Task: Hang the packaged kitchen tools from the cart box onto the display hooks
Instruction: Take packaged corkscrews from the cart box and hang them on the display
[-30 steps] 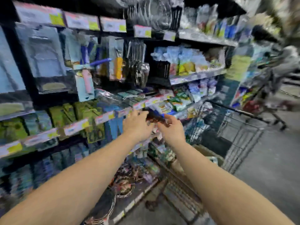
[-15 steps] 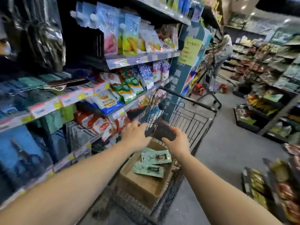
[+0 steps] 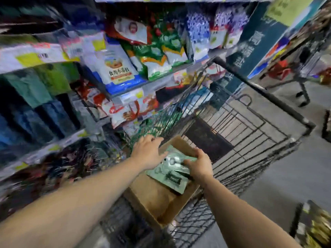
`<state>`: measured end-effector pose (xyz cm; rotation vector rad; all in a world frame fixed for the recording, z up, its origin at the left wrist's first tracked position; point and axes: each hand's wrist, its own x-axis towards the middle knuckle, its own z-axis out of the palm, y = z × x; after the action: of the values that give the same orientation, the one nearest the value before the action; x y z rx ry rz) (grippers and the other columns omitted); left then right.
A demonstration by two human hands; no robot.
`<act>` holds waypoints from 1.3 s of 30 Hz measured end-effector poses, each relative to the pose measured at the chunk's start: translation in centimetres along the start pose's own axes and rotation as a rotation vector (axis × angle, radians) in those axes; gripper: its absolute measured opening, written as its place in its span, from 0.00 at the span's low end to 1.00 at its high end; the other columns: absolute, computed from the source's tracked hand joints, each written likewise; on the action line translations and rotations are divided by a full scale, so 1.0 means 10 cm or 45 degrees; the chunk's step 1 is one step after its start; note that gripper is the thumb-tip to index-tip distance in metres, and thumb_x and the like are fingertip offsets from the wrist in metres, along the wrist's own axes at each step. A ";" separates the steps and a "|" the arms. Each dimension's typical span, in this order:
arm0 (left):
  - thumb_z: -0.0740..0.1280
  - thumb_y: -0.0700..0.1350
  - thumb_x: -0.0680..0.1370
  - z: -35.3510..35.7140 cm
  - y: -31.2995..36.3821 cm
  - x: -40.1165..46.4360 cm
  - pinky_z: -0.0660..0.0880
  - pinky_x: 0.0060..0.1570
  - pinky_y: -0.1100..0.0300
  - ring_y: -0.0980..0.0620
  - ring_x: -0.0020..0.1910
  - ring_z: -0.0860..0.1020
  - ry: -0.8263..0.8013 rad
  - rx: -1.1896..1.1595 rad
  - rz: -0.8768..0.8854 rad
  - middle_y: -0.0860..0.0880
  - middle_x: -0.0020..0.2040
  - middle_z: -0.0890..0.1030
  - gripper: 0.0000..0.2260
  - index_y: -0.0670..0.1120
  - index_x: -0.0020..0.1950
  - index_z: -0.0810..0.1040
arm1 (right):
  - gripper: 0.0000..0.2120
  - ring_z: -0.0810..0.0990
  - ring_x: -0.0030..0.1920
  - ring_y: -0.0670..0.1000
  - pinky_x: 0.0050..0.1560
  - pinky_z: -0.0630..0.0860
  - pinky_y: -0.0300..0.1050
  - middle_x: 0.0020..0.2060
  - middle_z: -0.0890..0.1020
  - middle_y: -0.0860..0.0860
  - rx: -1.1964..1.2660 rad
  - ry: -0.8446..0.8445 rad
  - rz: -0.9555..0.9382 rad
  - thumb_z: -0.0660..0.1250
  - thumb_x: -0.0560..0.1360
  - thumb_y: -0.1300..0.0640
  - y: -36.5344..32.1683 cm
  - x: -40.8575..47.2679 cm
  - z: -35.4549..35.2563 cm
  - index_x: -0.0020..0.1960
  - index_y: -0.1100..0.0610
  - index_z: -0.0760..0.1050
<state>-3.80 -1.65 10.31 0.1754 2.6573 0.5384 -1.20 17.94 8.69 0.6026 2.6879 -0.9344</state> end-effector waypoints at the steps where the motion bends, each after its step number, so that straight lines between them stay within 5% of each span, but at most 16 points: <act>1: 0.62 0.62 0.79 0.13 0.00 0.09 0.64 0.71 0.45 0.39 0.75 0.59 -0.017 -0.017 -0.064 0.45 0.77 0.62 0.31 0.54 0.79 0.59 | 0.29 0.79 0.58 0.54 0.57 0.77 0.48 0.63 0.78 0.52 -0.026 -0.073 0.002 0.73 0.71 0.51 0.10 0.18 0.07 0.70 0.52 0.69; 3: 0.63 0.61 0.80 0.42 0.01 0.21 0.65 0.68 0.48 0.40 0.73 0.62 -0.065 -0.069 -0.204 0.45 0.75 0.64 0.30 0.54 0.79 0.59 | 0.28 0.79 0.59 0.55 0.54 0.76 0.45 0.63 0.78 0.52 -0.099 -0.247 0.017 0.72 0.73 0.52 0.29 0.49 0.18 0.71 0.53 0.69; 6: 0.62 0.60 0.80 0.88 0.04 0.38 0.63 0.69 0.52 0.42 0.73 0.64 -0.167 -0.172 -0.386 0.45 0.73 0.67 0.28 0.54 0.79 0.60 | 0.29 0.76 0.63 0.57 0.62 0.73 0.50 0.64 0.77 0.54 -0.252 -0.444 -0.022 0.71 0.73 0.49 0.60 0.92 0.37 0.71 0.52 0.67; 13: 0.61 0.68 0.74 1.82 -0.09 0.64 0.64 0.72 0.46 0.43 0.74 0.65 -0.270 -0.268 -0.664 0.47 0.75 0.69 0.34 0.54 0.77 0.64 | 0.32 0.72 0.67 0.58 0.67 0.70 0.53 0.67 0.74 0.57 -0.439 -0.758 -0.008 0.71 0.73 0.48 1.12 1.50 1.07 0.73 0.53 0.64; 18: 0.64 0.59 0.77 2.27 -0.13 0.71 0.69 0.68 0.46 0.40 0.70 0.70 -0.305 -0.376 -0.790 0.44 0.72 0.71 0.30 0.49 0.76 0.64 | 0.36 0.70 0.68 0.60 0.67 0.69 0.56 0.70 0.69 0.57 -0.590 -0.866 -0.034 0.70 0.74 0.47 1.40 1.65 1.50 0.75 0.52 0.56; 23: 0.62 0.63 0.78 2.53 -0.19 0.69 0.66 0.71 0.46 0.41 0.72 0.67 -0.320 -0.505 -0.863 0.46 0.73 0.71 0.31 0.56 0.79 0.60 | 0.37 0.65 0.70 0.61 0.67 0.62 0.57 0.70 0.66 0.56 -0.818 -0.818 -0.094 0.70 0.71 0.40 1.59 1.64 1.71 0.73 0.50 0.57; 29: 0.65 0.60 0.78 2.59 -0.15 0.65 0.68 0.69 0.52 0.45 0.70 0.69 -0.337 -0.740 -0.949 0.47 0.66 0.77 0.30 0.56 0.78 0.61 | 0.44 0.59 0.74 0.61 0.71 0.61 0.57 0.72 0.64 0.59 -0.929 -0.900 -0.043 0.72 0.69 0.37 1.43 1.66 1.73 0.74 0.58 0.58; 35: 0.70 0.58 0.76 2.48 0.01 0.71 0.68 0.63 0.56 0.45 0.70 0.71 -0.158 -1.391 -1.291 0.48 0.74 0.70 0.31 0.49 0.76 0.65 | 0.35 0.77 0.58 0.53 0.59 0.75 0.48 0.57 0.77 0.51 -0.412 -1.049 0.127 0.77 0.68 0.48 1.22 1.48 1.44 0.67 0.55 0.61; 39: 0.80 0.49 0.67 2.46 0.10 0.77 0.78 0.58 0.43 0.43 0.56 0.82 0.032 -1.929 -1.602 0.47 0.60 0.83 0.24 0.49 0.62 0.81 | 0.17 0.75 0.40 0.37 0.35 0.72 0.26 0.47 0.79 0.45 -0.197 -1.474 0.142 0.74 0.73 0.55 1.05 1.31 1.16 0.57 0.51 0.69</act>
<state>-0.18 9.26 -12.79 -1.6635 1.1997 1.6566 -7.13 22.05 -10.35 0.0848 1.6342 -0.6984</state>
